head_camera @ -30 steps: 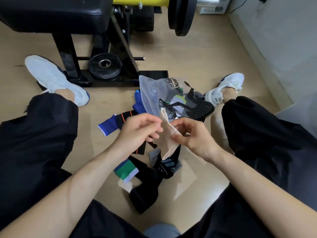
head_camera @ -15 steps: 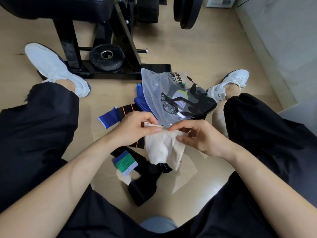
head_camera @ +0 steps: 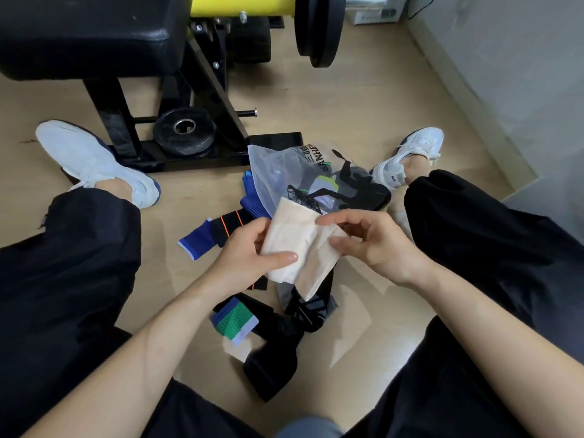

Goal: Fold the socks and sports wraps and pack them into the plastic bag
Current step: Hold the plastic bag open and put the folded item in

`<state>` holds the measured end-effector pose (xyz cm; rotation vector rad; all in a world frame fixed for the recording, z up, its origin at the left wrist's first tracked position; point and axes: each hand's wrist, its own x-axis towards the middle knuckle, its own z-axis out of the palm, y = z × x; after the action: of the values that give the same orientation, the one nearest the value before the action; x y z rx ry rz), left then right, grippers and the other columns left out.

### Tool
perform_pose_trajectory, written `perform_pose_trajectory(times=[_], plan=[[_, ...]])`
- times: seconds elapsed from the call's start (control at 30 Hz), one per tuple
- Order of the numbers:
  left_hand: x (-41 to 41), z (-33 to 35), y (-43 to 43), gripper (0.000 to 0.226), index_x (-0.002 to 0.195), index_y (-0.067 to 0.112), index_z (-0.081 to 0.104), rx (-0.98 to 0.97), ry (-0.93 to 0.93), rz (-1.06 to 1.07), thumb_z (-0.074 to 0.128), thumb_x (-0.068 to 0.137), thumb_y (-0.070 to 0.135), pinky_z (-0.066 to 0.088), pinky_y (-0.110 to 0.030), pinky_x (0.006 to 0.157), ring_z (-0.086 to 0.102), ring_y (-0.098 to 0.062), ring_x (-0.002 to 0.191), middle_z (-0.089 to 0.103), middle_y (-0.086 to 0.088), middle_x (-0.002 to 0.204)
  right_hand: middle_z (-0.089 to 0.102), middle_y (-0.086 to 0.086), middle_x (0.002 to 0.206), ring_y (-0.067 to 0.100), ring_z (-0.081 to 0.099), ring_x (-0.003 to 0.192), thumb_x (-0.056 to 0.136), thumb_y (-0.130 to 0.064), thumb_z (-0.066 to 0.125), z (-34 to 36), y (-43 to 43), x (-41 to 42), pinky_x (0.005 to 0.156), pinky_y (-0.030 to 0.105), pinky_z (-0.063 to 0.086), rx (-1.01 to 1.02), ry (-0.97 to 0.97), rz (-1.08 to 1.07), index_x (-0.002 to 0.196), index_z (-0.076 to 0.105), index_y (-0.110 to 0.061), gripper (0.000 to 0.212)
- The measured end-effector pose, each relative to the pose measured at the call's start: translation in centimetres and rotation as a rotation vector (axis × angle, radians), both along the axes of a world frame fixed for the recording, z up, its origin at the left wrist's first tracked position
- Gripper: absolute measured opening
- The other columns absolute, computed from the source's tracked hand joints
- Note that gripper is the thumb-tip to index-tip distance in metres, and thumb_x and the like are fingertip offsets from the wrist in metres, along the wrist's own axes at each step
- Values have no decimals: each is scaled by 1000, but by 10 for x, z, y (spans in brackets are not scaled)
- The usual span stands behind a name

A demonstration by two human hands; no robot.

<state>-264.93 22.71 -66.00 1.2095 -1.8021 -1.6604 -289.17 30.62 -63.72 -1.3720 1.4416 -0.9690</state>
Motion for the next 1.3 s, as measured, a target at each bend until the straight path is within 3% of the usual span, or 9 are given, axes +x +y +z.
perform_pose_trajectory(times=[0.1, 0.2, 0.37, 0.5, 0.63, 0.73, 0.93, 1.17, 1.3], plan=[[-2, 2, 1, 32, 96, 22, 66, -87, 9, -12, 84, 78, 5, 57, -32, 78, 72, -10, 88, 77, 5, 95, 73, -5, 94, 36, 69, 79, 92, -5, 68, 0, -1, -3, 78, 53, 58, 14, 17, -30, 117, 70, -20, 30], [-1, 3, 4, 42, 101, 29, 66, -167, 6, -38, 82, 77, -2, 55, -29, 74, 68, -9, 83, 73, 10, 92, 70, -21, 86, 28, 66, 71, 91, -3, 67, 0, -1, -5, 74, 43, 61, 71, 8, -46, 117, 70, -14, 28], [0, 9, 14, 60, 121, 34, 61, -415, -100, -164, 74, 77, -5, 57, -32, 80, 63, -7, 95, 61, 27, 103, 68, -2, 100, 23, 64, 81, 90, 2, 67, -1, 0, -3, 76, 34, 60, 142, -125, -107, 116, 70, -11, 29], [-2, 10, 19, 69, 134, 32, 56, -629, -131, -257, 65, 80, -9, 55, -38, 82, 59, -6, 102, 53, 20, 116, 66, 15, 105, 20, 67, 91, 93, 2, 62, 2, 0, -3, 77, 30, 57, 271, -366, -163, 121, 66, -6, 30], [-2, 11, 21, 69, 137, 33, 58, -766, -139, -314, 60, 84, -11, 49, -23, 78, 57, -6, 103, 53, 13, 119, 68, 13, 96, 20, 67, 84, 96, -5, 54, 11, -1, 0, 76, 34, 58, 353, -544, -212, 118, 67, -3, 25], [-3, 9, 24, 71, 138, 34, 59, -803, -159, -346, 62, 83, -10, 42, -14, 74, 54, -2, 105, 52, 14, 119, 66, 12, 92, 20, 65, 82, 89, -25, 65, 12, 0, 3, 79, 37, 58, 358, -553, -225, 112, 68, -5, 30], [-8, 7, 30, 58, 131, 27, 64, -495, 43, -291, 75, 76, 11, 55, -30, 81, 61, -16, 106, 59, 13, 117, 69, 13, 97, 22, 67, 88, 92, -2, 61, 7, 0, 2, 84, 41, 57, 297, -474, -225, 114, 66, -3, 23], [-11, 16, 24, 33, 124, 29, 64, -202, 152, -163, 66, 91, 25, 51, -35, 101, 57, -17, 126, 59, 5, 127, 66, 13, 100, 20, 66, 82, 88, 2, 62, 12, 2, -1, 68, 29, 58, 261, -503, -34, 116, 66, -5, 29], [-10, 20, 27, 34, 120, 32, 64, -12, 188, -259, 67, 91, 15, 53, -30, 84, 66, -12, 98, 66, -4, 113, 65, 17, 108, 25, 66, 90, 85, -2, 64, 10, 2, 1, 74, 33, 59, 235, -543, -2, 117, 66, -7, 33]])
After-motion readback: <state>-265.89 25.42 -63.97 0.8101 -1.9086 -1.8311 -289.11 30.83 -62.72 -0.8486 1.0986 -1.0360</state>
